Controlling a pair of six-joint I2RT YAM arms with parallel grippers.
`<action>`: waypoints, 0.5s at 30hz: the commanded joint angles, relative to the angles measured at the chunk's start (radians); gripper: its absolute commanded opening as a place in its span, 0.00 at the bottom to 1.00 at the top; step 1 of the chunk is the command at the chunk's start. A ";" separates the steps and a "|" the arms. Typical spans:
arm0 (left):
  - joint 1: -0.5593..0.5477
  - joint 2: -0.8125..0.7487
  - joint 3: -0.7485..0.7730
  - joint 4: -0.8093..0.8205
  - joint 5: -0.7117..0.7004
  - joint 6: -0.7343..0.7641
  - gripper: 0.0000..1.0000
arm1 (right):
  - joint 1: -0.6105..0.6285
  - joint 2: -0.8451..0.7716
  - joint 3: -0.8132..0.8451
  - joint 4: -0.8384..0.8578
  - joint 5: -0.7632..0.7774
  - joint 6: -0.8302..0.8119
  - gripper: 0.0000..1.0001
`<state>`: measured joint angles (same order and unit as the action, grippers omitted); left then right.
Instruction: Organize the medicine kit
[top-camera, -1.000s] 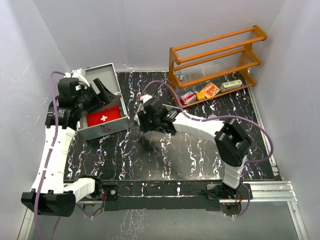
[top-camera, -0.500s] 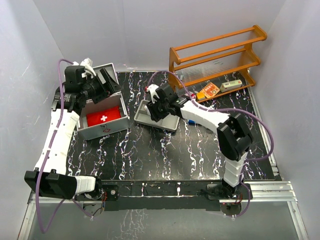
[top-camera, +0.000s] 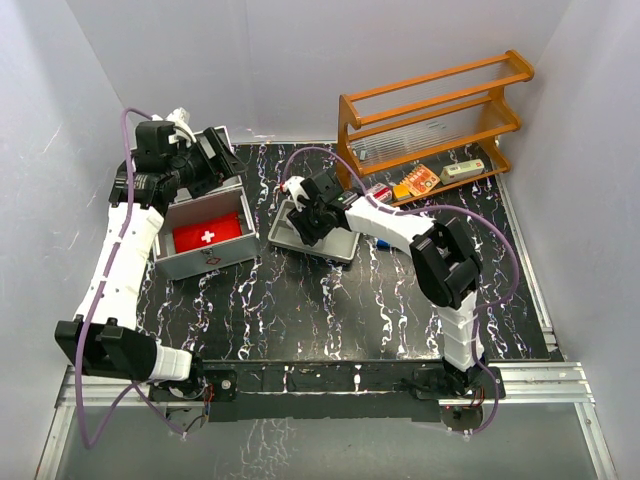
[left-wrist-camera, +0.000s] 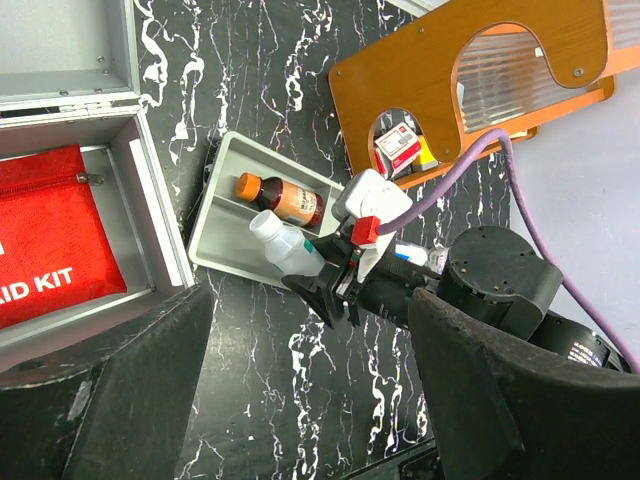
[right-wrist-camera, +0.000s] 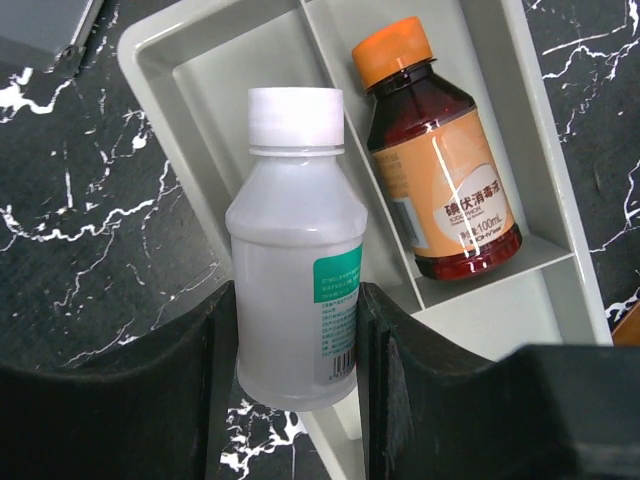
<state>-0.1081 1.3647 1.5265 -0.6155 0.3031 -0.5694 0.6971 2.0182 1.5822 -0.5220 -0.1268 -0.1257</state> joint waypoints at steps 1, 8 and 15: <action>-0.004 -0.001 0.049 0.003 0.019 0.001 0.78 | -0.006 0.014 0.072 0.009 0.040 -0.020 0.35; -0.005 0.033 0.060 0.003 0.021 0.003 0.78 | -0.005 0.036 0.100 0.006 0.108 0.026 0.48; -0.008 0.057 0.075 0.020 0.032 0.001 0.78 | -0.006 -0.017 0.077 0.026 0.216 0.149 0.62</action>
<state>-0.1101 1.4197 1.5600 -0.6117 0.3058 -0.5690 0.6971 2.0693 1.6291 -0.5423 -0.0143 -0.0662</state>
